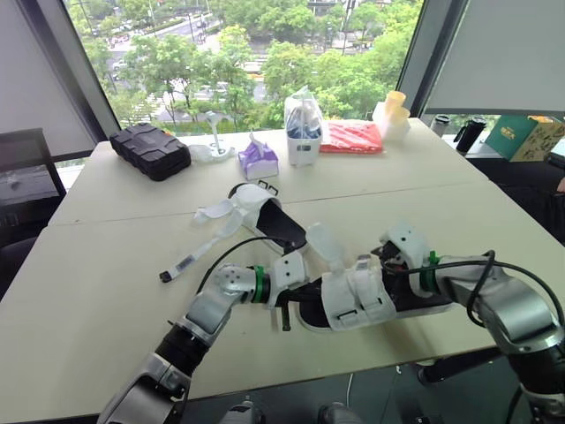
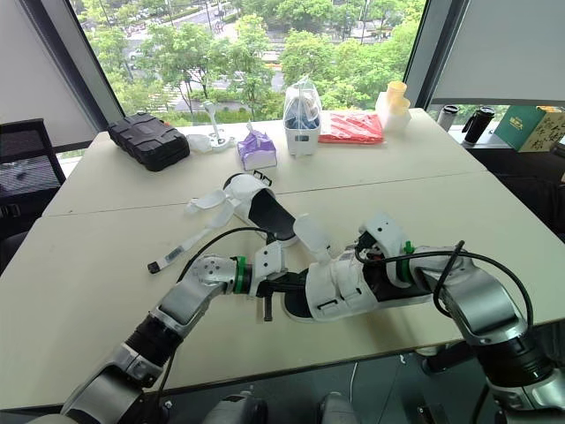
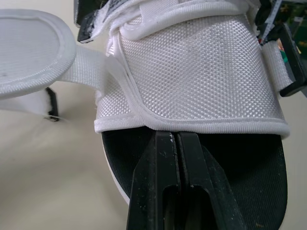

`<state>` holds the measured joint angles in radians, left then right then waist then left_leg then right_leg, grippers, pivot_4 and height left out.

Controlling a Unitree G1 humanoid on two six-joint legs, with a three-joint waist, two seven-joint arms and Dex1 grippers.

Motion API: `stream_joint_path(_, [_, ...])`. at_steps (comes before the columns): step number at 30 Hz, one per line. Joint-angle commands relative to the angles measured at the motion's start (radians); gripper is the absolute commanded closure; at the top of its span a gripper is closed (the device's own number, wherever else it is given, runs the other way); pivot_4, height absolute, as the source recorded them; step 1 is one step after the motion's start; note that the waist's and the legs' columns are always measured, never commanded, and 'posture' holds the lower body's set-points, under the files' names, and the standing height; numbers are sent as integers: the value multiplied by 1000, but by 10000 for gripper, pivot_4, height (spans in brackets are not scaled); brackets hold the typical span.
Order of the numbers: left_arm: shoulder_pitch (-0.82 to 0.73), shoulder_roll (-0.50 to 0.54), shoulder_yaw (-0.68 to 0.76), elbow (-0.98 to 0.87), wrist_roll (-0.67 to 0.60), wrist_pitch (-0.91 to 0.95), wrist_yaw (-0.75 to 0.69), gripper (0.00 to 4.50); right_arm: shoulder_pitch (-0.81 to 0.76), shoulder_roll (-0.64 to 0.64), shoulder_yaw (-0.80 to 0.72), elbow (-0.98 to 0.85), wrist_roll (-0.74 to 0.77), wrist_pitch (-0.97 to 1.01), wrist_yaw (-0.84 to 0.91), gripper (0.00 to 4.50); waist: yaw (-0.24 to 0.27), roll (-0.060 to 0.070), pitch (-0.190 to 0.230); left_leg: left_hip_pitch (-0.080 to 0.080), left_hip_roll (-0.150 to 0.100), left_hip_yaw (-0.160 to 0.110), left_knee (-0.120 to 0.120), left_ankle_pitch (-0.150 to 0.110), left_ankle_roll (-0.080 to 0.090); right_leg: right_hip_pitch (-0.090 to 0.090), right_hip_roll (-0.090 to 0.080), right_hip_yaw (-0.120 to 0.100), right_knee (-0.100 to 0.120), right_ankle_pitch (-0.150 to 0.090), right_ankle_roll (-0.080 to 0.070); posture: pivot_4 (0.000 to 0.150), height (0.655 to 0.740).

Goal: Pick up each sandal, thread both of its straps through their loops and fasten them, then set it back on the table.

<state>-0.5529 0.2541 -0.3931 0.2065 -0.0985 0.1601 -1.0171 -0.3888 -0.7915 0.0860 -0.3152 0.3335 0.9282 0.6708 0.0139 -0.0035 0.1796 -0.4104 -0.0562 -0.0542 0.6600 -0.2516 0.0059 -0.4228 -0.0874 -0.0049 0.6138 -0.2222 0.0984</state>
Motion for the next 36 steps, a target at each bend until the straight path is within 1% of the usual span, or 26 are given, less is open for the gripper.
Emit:
stream_joint_path(1, [-29, -18, 38, -25, -36, 11, 4, 45000, -33, 42, 3, 4, 2, -7, -9, 401, 0, 0, 0, 0, 0, 0, 0, 0, 0, 0, 0, 0, 0, 0, 0, 1500, 7400])
stream_joint_path(7, [-14, -24, 37, -49, -29, 23, -3, 45000, -3, 69, 24, 11, -17, -13, -16, 401, -1, 0, 0, 0, 0, 0, 0, 0, 0, 0, 0, 0, 0, 0, 0, 1500, 7400])
stream_joint_path(11, [18, 0, -7, -66, 6, 9, -27, 45000, 33, 48, 16, 9, -30, -33, -7, 401, -1, 0, 0, 0, 0, 0, 0, 0, 0, 0, 0, 0, 1, 0, 0, 1500, 7400])
stream_joint_path(15, [43, 15, -18, -83, 2, 25, -39, 45000, 43, 36, 8, 31, -48, -65, -6, 401, -1, 0, 0, 0, 0, 0, 0, 0, 0, 0, 0, 0, 1, 0, 0, 1500, 7400])
stream_joint_path(20, [63, 42, -40, -62, 31, 12, -47, 45000, 63, -14, -7, 29, -58, -93, 28, 401, 2, 1, 0, 0, 0, 0, 1, 0, 0, 1, 0, 0, 1, 0, 0, 1500, 7400])
stream_joint_path(22, [65, 47, -50, -48, 46, -5, -44, 45000, 64, -66, -41, 18, -49, -97, 62, 401, 5, 1, 0, 0, -1, 0, 1, 0, 0, 1, 0, 0, 1, 0, 0, 1500, 7400])
stream_joint_path(25, [64, 49, -52, -36, 53, -19, -44, 45000, 0, -153, -133, 16, 10, -52, 125, 401, 12, 1, 0, 0, -1, 0, 1, 0, 0, 2, -1, 0, 0, 0, 0, 1500, 7400])
stream_joint_path(29, [58, 46, -53, -24, 56, -29, -45, 45000, -175, -225, -159, 111, 46, -33, 193, 401, -4, 2, -1, 1, -1, 0, 2, 0, 0, 2, 0, 0, 1, -1, -3, 1500, 7400])
stream_joint_path(32, [54, 41, -52, -12, 58, -39, -45, 45000, -275, -214, -134, 166, 82, 29, 230, 401, -2, 2, -1, 2, 0, 0, 1, 0, 0, 2, 0, 0, 1, -1, -3, 1500, 7400])
stream_joint_path(36, [46, 34, -51, 2, 63, -50, -43, 45000, -408, -131, -51, 237, 141, 193, 266, 401, -1, 2, -1, 2, 1, 0, 1, 0, 0, 2, 0, 0, 1, -1, -2, 1500, 7400])
